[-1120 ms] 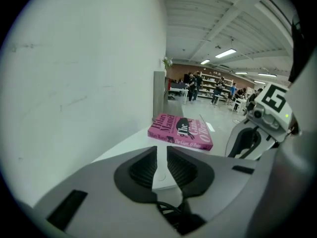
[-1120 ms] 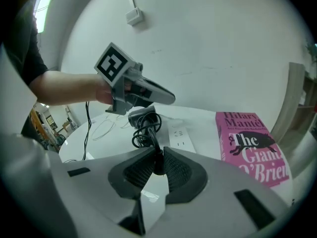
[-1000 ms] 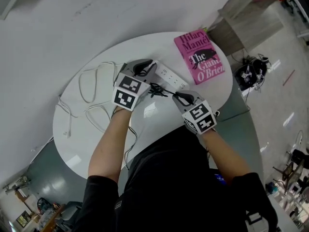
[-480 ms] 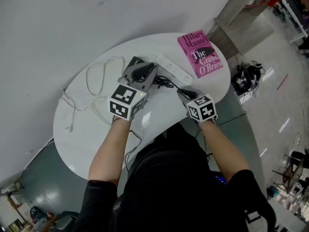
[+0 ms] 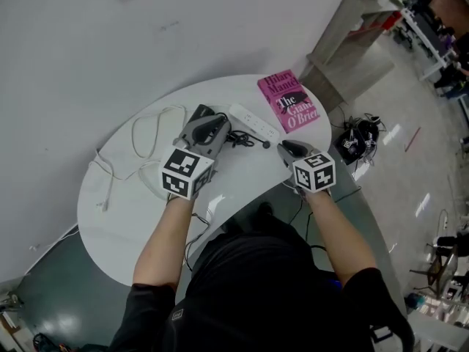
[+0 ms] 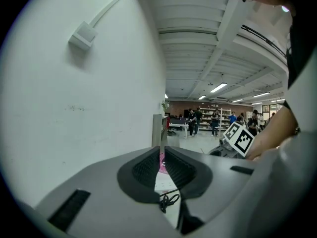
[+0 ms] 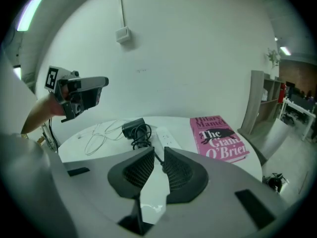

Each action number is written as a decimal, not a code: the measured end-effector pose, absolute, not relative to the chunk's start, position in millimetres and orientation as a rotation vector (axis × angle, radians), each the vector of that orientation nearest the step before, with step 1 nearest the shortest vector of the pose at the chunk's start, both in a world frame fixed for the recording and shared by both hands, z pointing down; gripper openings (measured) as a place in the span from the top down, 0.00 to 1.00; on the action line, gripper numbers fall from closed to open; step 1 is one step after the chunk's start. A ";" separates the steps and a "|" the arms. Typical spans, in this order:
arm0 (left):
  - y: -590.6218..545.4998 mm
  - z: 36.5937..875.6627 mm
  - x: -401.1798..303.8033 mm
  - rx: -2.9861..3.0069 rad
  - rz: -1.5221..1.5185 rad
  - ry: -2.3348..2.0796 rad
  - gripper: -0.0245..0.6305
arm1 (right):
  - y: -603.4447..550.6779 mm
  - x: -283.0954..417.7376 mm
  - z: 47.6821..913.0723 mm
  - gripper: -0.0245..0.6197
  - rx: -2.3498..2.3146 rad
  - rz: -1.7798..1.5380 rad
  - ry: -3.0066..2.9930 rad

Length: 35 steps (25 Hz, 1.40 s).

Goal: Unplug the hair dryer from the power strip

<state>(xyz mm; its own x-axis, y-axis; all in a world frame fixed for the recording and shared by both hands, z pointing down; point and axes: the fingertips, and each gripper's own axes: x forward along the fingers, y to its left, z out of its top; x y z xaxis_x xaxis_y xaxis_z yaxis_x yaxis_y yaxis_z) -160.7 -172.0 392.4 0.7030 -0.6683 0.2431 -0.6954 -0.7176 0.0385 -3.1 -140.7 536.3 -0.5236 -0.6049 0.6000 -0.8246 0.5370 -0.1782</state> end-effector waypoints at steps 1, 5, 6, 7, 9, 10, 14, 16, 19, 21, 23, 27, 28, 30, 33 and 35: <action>-171.2 390.6 -160.5 2.780 0.317 -1.124 0.90 | -143.5 0.7 526.5 0.86 1.177 0.604 -2.321; -172.2 382.2 -158.4 2.766 0.308 -1.174 0.90 | -157.0 20.6 482.5 0.86 1.247 0.525 -2.403; -173.1 379.5 -156.9 2.761 0.307 -1.192 0.90 | -160.2 27.7 470.3 0.86 1.269 0.507 -2.424; -174.1 376.5 -155.2 2.755 0.307 -1.211 0.90 | -162.9 35.4 457.6 0.86 1.293 0.490 -2.445; -176.7 369.4 -151.8 2.742 0.301 -1.257 0.91 | -166.8 51.4 432.1 0.86 1.337 0.447 -2.486; -178.3 365.4 -150.1 2.734 0.292 -1.282 0.91 | -168.3 58.6 419.6 0.86 1.352 0.418 -2.507; -176.8 348.7 -141.4 2.695 0.253 -1.361 0.91 | -167.2 79.9 374.7 0.90 1.359 0.315 -2.598; -174.2 336.5 -136.2 2.691 0.244 -1.394 0.91 | -166.5 88.5 352.9 0.90 1.356 0.270 -2.640; -173.2 317.8 -130.4 2.700 0.227 -1.455 0.91 | -168.3 101.7 323.8 0.90 1.377 0.200 -2.689; -173.5 307.1 -126.4 2.708 0.214 -1.489 0.91 | -169.7 111.3 306.6 0.90 1.408 0.154 -2.714; -174.2 298.1 -122.2 2.714 0.205 -1.514 0.91 | -170.8 120.0 290.1 0.91 1.441 0.102 -2.738; -176.1 288.6 -119.5 2.716 0.231 -1.564 0.91 | -171.8 130.4 269.5 0.91 1.493 0.041 -2.774; -175.6 286.7 -120.6 2.713 0.234 -1.578 0.91 | -171.5 131.7 266.8 0.91 1.501 0.032 -2.781; -173.3 283.4 -125.2 2.703 0.229 -1.608 0.91 | -170.1 133.3 263.7 0.91 1.511 0.008 -2.788; -168.7 282.6 -136.6 2.674 0.210 -1.647 0.91 | -167.9 134.6 263.6 0.91 1.517 -0.023 -2.786; -167.6 283.8 -144.4 2.654 0.209 -1.668 0.91 | -168.3 136.2 264.2 0.91 1.523 -0.033 -2.787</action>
<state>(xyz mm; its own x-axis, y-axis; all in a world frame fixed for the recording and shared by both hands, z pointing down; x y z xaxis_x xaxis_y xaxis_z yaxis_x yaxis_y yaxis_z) -144.4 -167.6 283.8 0.4271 -0.8972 0.1126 -0.8972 -0.4360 -0.0706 136.2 -168.3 264.2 -0.5396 -0.8409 -0.0406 -0.8417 0.5400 0.0014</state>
